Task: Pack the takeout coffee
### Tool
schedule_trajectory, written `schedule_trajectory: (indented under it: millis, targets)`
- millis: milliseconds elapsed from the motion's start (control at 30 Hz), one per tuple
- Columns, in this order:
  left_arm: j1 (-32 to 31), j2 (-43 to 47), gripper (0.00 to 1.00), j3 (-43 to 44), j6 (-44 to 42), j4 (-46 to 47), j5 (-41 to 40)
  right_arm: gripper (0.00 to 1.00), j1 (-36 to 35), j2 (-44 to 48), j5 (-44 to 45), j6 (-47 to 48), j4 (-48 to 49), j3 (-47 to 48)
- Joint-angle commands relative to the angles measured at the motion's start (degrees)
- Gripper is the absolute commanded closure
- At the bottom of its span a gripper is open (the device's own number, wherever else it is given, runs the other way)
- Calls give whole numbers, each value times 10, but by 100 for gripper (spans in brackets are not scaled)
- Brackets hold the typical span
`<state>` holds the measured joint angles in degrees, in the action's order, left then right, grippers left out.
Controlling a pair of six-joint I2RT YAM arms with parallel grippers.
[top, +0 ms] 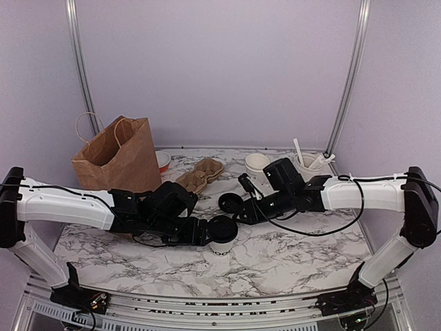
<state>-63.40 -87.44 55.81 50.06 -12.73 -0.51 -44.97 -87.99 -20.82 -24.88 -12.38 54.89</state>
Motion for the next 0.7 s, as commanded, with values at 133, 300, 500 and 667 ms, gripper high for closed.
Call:
schedule_trajectory:
  millis: [133,300,500,667]
  targets:
    - [-1,-17,22,-9,4,18,-8,67,3,-6,-15,-11,23,-15]
    - [2,-15,21,-11,7,18,-14,67,0,4,-17,-20,21,-26]
    - [10,-17,21,-21,9,18,-12,67,-6,25,-8,-37,18,-36]
    - [16,-21,21,-24,7,18,-9,68,-16,32,6,-44,9,-35]
